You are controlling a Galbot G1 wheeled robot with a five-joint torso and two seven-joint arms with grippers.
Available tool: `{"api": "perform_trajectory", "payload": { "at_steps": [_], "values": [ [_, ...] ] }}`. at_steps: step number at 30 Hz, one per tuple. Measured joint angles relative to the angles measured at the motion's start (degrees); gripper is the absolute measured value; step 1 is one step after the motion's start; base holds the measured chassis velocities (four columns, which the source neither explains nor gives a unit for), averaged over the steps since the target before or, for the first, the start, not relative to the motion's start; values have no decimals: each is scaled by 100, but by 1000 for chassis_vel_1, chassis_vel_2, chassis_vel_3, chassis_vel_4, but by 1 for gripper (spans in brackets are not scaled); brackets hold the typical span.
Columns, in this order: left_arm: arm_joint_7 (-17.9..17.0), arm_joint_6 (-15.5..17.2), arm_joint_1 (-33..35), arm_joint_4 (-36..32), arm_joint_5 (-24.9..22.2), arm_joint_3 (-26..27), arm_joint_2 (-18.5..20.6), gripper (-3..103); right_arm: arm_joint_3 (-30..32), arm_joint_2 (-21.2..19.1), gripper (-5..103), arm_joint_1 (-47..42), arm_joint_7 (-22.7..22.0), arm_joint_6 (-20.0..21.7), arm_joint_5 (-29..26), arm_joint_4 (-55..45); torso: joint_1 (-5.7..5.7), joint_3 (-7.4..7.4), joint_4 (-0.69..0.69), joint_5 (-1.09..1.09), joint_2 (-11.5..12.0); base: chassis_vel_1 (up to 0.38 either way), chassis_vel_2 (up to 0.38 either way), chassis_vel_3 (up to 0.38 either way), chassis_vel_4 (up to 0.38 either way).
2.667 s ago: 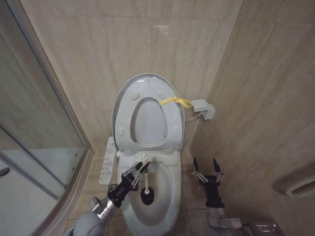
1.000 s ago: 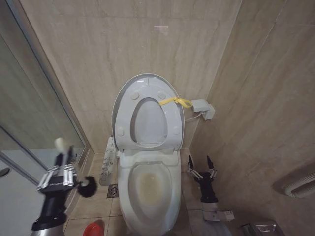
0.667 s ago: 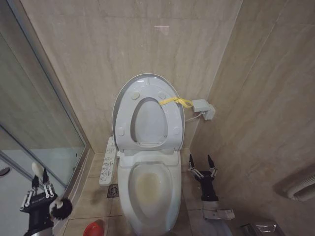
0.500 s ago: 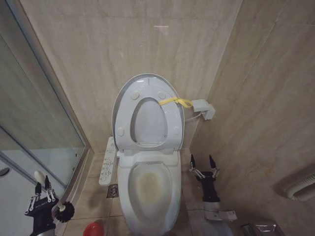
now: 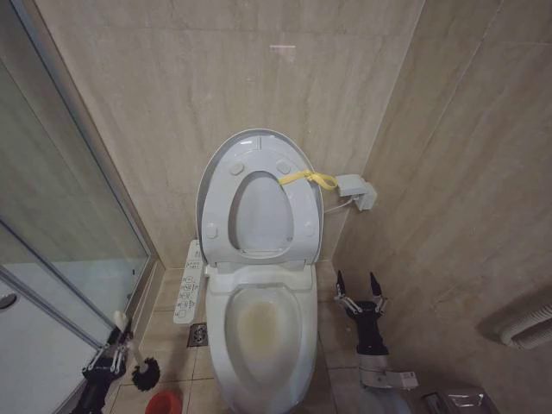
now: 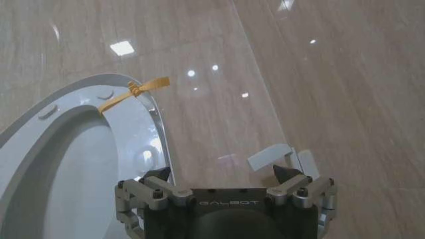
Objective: Open the toilet lid, clean the toilet bowl with a toilet brush, close the toilet lid, and flush.
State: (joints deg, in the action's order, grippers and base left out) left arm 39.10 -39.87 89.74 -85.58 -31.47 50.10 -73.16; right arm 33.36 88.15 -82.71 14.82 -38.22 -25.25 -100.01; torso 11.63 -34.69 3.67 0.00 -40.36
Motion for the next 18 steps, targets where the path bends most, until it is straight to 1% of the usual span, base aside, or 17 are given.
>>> {"api": "perform_trajectory", "payload": {
  "at_steps": [1, 2, 3, 5, 6, 8, 9, 10, 11, 13, 14, 17, 18],
  "values": [
    [595, -16, -19, 150, -114, 63, 51, 18, 2, 5, 100, 3, 0, 0, 3, 6, 0, 0, -1, -1, 0, 0, 0, 0, 0],
    [595, -16, -19, 150, -114, 63, 51, 18, 2, 5, 100, 3, 0, 0, 3, 6, 0, 0, -1, -1, 0, 0, 0, 0, 0],
    [1107, -20, -61, 303, -207, 119, 105, 18, 3, 11, 100, 6, 0, 0, 7, 9, 0, 0, -1, 0, 0, 0, 0, 0, 0],
    [1983, -94, -246, 706, -401, 166, 239, 18, 3, 24, 100, 12, 0, 0, 18, 10, 0, 0, 0, -1, 0, 0, 0, 0, 0],
    [1983, -94, -246, 706, -401, 166, 239, 18, 3, 24, 100, 12, 0, 0, 18, 10, 0, 0, 0, -1, 0, 0, 0, 0, 0],
    [2524, -109, -466, 1098, -505, 148, 362, 18, 0, 34, 100, 16, 0, 0, 31, 14, 0, 0, -1, -1, 0, 0, 0, 0, 0],
    [2671, -117, -590, 1291, -515, 126, 416, 18, -3, 36, 100, 21, 0, 2, 39, 18, 0, 0, -1, -1, 0, 0, 0, 0, 0],
    [2671, -117, -590, 1291, -515, 126, 416, 18, -3, 36, 100, 21, 0, 2, 39, 18, 0, 0, -1, -1, 0, 0, 0, 0, 0],
    [2743, -133, -755, 1549, -537, 76, 481, 18, -4, 37, 100, 27, 0, 3, 48, 25, 0, 0, 1, -1, 0, 0, 0, 0, 0],
    [2748, -140, -991, 1914, -621, -64, 536, 18, -7, 37, 100, 43, 0, 7, 65, 50, 0, 0, 1, 0, 0, 0, 0, 0, 0],
    [2748, -140, -991, 1914, -621, -64, 536, 18, -7, 37, 100, 43, 0, 7, 65, 50, 0, 0, 1, 0, 0, 0, 0, 0, 0],
    [2788, -101, -1306, 2448, -612, -265, 487, 18, 3, 31, 100, 83, 5, 11, 84, 118, 0, 0, -1, 1, 0, 0, 0, 0, 0],
    [2788, -101, -1306, 2448, -612, -265, 487, 18, 3, 31, 100, 83, 5, 11, 84, 118, 0, 0, -1, 1, 0, 0, 0, 0, 0]
  ]
}}
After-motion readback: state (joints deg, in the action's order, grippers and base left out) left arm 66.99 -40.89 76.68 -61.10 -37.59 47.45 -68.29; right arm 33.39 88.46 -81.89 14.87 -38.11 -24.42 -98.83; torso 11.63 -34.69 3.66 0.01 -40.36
